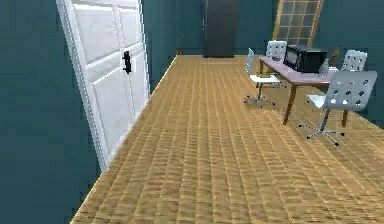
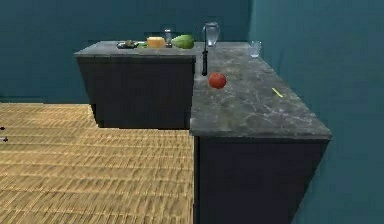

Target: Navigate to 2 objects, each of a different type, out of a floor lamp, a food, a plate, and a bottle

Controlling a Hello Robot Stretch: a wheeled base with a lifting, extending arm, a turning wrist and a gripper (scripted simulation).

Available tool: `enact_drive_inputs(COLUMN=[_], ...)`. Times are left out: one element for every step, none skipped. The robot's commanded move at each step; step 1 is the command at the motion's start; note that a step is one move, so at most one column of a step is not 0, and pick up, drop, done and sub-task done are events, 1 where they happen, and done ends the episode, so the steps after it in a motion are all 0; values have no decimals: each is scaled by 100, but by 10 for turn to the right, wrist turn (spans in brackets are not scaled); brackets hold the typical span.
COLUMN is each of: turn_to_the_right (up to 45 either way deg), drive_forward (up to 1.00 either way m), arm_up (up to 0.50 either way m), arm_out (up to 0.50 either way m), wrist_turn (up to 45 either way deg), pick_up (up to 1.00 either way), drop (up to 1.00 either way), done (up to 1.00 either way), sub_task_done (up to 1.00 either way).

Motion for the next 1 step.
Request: enact_drive_inputs(turn_to_the_right=[450], drive_forward=[0], arm_up=[0], arm_out=[0], wrist_turn=[0], pick_up=[0], drop=[0], done=[0], sub_task_done=[0])
